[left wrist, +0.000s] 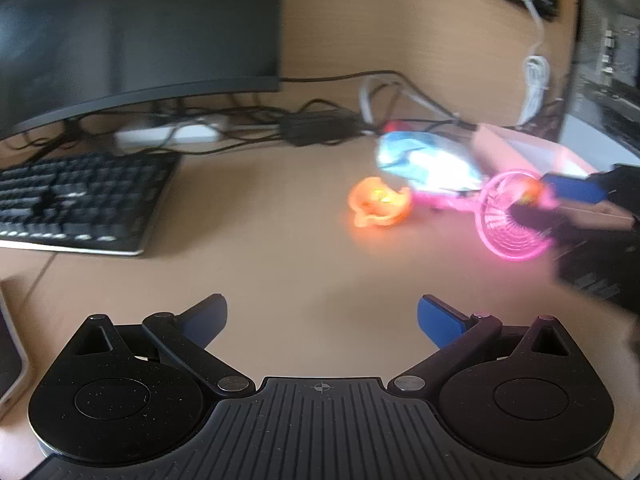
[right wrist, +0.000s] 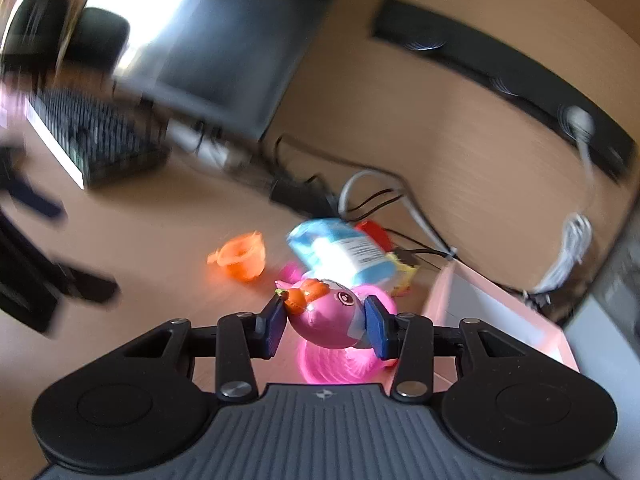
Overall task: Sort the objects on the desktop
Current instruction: 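Reach the right gripper to the pink pig toy and grasp it, then grasp the pink basket handle with the left gripper while the right gripper holds the pig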
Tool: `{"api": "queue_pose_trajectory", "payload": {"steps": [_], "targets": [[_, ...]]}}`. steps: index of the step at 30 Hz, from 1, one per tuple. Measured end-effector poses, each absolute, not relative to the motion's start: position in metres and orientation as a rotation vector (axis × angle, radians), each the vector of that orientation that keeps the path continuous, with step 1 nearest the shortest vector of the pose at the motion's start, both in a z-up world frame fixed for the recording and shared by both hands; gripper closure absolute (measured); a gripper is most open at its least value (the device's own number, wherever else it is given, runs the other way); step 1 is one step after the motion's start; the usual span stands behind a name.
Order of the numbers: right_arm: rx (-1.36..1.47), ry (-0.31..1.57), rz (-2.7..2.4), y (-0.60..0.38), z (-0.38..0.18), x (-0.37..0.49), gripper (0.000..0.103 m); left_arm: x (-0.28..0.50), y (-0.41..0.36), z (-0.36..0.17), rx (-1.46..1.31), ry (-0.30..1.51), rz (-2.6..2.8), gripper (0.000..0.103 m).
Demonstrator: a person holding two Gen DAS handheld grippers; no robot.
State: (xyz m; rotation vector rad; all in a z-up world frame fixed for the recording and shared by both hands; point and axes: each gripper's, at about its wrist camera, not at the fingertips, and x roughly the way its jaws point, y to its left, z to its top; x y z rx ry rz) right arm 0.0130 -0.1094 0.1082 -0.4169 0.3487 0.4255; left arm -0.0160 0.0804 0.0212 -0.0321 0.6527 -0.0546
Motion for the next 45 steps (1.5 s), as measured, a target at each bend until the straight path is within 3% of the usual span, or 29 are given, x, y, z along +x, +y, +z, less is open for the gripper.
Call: {"api": "queue_pose_trajectory", "payload": {"steps": [9,14,22,23,27,31,36,45], "targets": [[-0.108,0.480,0.371,-0.211,0.115,-0.007,0.061,0.000,0.031,0.012,0.047,0.624,-0.251,0.000],[0.023,0.427,0.308,-0.246,0.121,-0.016,0.061,-0.007,-0.005,0.015,0.133,0.576,-0.363,0.000],[-0.073,0.460,0.107,-0.259,0.093,-0.015,0.060,-0.003,-0.065,0.015,0.314,0.503,-0.503,0.000],[-0.076,0.464,0.110,-0.261,0.090,-0.016,0.058,0.003,-0.073,0.013,0.326,0.516,-0.505,0.000],[-0.070,0.436,0.111,-0.264,0.083,-0.020,0.030,0.026,-0.091,0.010,0.254,0.607,-0.592,0.000],[0.007,0.442,0.109,-0.275,0.085,-0.016,0.031,0.038,-0.097,0.009,0.206,0.611,-0.622,0.000],[0.187,0.480,0.083,-0.302,0.083,-0.007,0.018,0.047,-0.098,0.008,0.209,0.613,-0.598,0.000],[0.200,0.442,0.046,-0.304,0.081,-0.014,0.011,0.041,-0.089,0.009,0.238,0.612,-0.528,0.000]]}}
